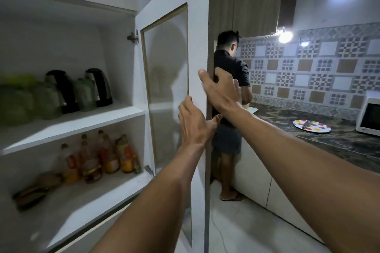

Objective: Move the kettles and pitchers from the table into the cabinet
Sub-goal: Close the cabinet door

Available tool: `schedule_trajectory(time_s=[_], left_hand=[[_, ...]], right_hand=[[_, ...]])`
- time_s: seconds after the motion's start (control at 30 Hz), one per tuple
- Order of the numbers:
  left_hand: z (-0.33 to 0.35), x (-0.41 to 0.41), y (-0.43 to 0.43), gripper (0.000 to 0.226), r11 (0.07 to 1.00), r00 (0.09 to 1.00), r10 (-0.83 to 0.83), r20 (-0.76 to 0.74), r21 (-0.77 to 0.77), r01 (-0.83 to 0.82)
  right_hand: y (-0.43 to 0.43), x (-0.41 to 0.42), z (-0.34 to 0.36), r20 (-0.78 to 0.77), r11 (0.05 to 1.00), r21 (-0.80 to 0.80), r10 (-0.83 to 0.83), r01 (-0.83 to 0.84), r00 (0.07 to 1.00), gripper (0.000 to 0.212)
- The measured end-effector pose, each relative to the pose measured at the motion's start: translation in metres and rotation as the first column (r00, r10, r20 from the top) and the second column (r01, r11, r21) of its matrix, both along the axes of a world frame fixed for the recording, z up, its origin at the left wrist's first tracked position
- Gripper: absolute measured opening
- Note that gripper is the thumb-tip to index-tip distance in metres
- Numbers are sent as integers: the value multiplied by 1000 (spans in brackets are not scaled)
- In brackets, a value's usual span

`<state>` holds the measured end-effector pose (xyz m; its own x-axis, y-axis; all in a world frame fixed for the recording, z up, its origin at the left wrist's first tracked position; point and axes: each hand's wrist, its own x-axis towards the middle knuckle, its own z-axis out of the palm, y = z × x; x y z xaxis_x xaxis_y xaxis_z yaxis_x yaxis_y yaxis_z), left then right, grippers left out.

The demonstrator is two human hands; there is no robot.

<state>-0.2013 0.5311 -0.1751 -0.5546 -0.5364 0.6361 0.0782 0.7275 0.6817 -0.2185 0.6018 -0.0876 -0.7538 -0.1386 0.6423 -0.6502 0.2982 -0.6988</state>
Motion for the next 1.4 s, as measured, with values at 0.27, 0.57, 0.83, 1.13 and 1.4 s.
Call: schedule_trajectory(time_s=[0.27,0.57,0.83,1.13,1.4], left_hand=[[13,124,-94,56,996,998,60,32,65,-62],[25,226,-240,14,850,896,433,95,286,-441],[19,235,-364,24,741,801,589,105,325,-588],[19,225,-469,40,630,696,715,60,377,-679],[19,203,-524,48,495,545,836,69,336,-801]], right_hand=[[-115,93,18,-93,960,-86,259,-267,961,30],[-286,175,19,-9,846,18,533,-533,846,56],[-416,182,20,108,800,107,581,-590,807,63],[-523,153,22,61,729,212,655,-651,753,42],[-583,137,14,-24,760,223,630,-611,776,29]])
